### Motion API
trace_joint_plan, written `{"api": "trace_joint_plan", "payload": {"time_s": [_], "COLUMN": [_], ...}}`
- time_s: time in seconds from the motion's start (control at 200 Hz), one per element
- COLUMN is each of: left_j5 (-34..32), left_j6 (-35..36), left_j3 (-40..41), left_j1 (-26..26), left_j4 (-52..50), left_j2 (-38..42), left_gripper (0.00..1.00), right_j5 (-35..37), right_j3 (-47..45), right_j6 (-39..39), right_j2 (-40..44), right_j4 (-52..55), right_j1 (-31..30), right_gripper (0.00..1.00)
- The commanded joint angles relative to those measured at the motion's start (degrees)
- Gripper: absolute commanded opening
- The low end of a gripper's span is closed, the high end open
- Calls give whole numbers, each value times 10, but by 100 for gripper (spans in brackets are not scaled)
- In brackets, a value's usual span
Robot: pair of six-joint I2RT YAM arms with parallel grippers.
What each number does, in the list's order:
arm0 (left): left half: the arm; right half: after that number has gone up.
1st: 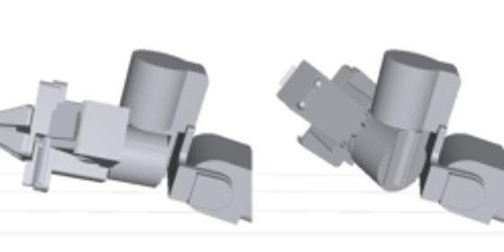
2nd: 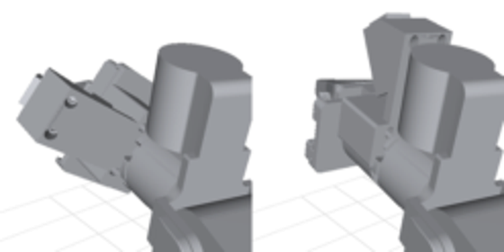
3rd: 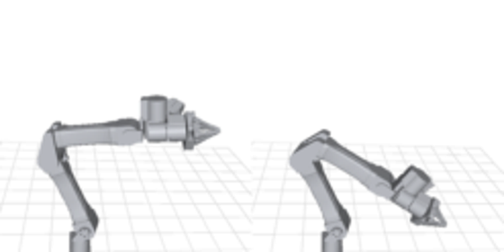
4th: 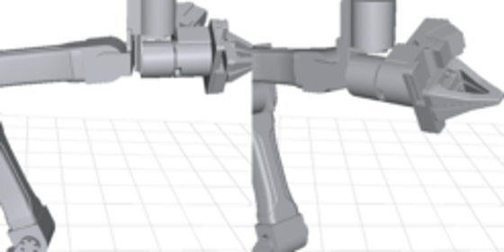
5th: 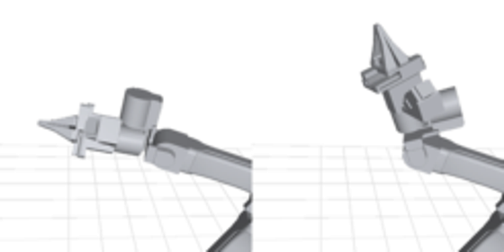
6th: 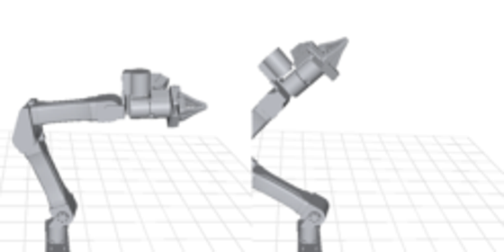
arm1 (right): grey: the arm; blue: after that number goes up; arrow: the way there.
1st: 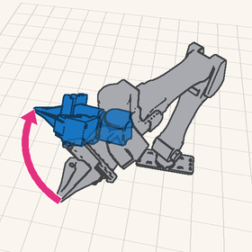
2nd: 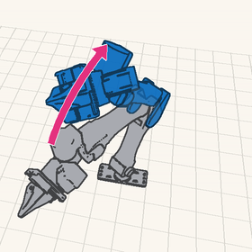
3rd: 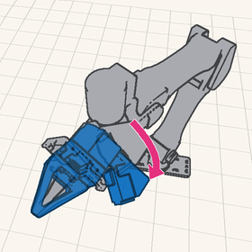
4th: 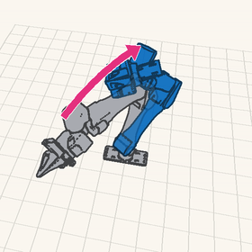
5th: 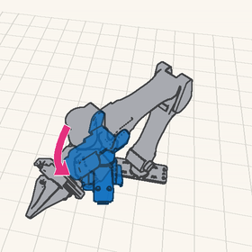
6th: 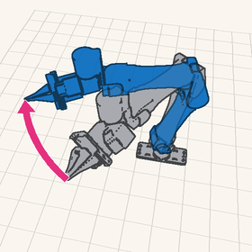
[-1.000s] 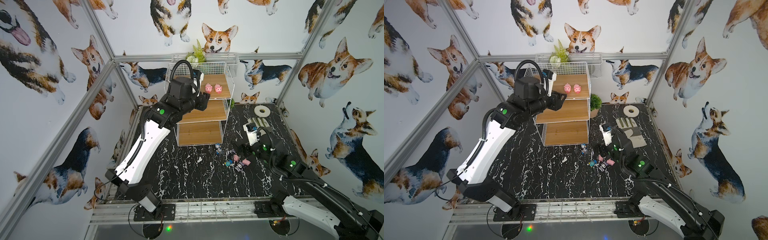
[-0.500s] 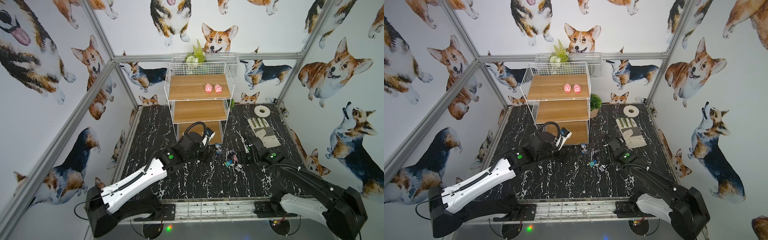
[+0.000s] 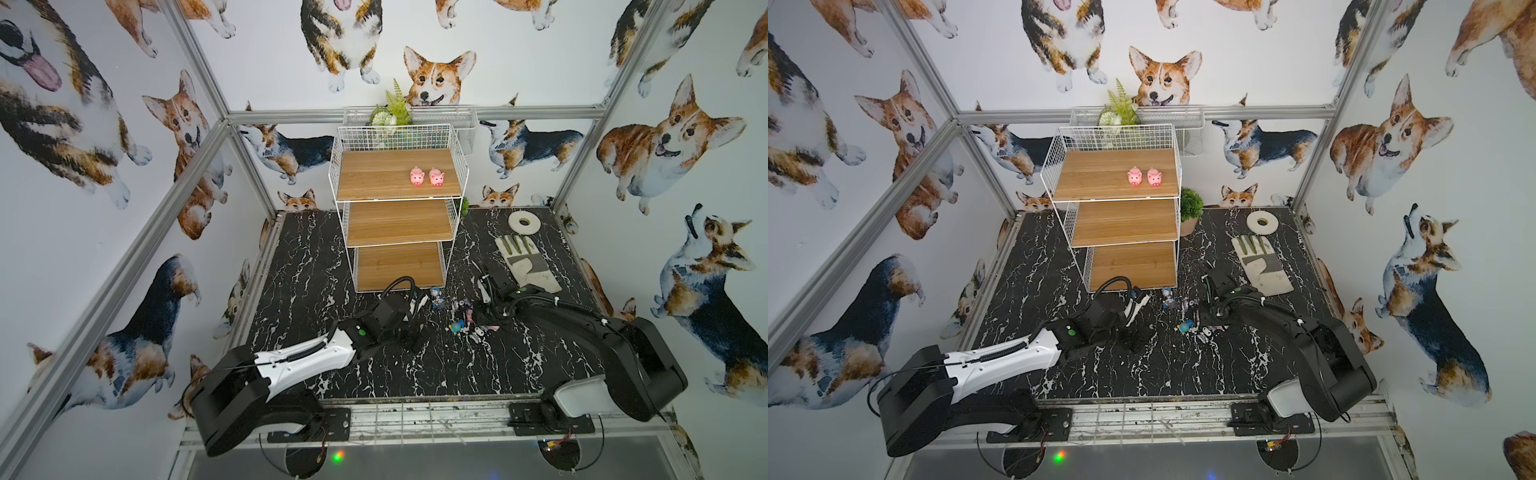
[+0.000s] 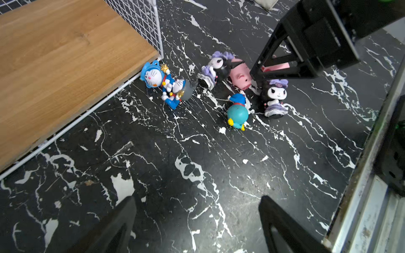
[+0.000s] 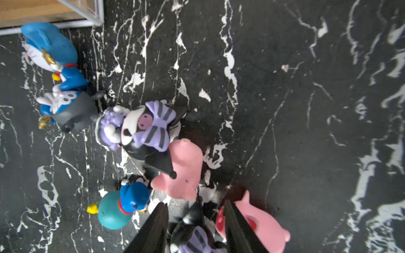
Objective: Organize plastic toys on shelves
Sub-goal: Pick up the plastic toy at the center of the board.
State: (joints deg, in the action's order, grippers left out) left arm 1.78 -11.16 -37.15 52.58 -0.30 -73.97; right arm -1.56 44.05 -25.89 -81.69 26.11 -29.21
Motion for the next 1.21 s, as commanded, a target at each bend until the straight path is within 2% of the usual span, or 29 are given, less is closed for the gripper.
{"api": "trace_joint_plan", "payload": {"time_s": [0.0,0.335,0.451,0.566,0.716,0.971,1.116,1.201], "left_j5": [9,5,1,2,6,-20,-69,-138], "left_j6": [-3,2,1,0,3,5,48,88], "left_j3": [-2,-1,2,6,8,14,16,22], "left_j1": [0,0,0,0,0,5,44,85], "left_j4": [31,28,31,35,42,49,58,88], "left_j2": [-7,-6,-2,5,16,60,91,101], "left_gripper": [92,92,93,94,98,98,98,96], "right_j5": [-39,-60,-60,-62,-68,-120,-110,-110], "right_j3": [0,-14,-26,-30,-38,-39,-12,-4], "right_j6": [-24,-23,-26,-30,-43,-95,-139,-190], "right_j2": [-16,-42,-43,-39,9,121,172,195], "right_j4": [-40,-86,-110,-113,-106,-72,-52,-72], "right_j1": [16,18,20,20,21,11,-40,-70], "right_gripper": [46,41,34,23,15,15,16,15]}}
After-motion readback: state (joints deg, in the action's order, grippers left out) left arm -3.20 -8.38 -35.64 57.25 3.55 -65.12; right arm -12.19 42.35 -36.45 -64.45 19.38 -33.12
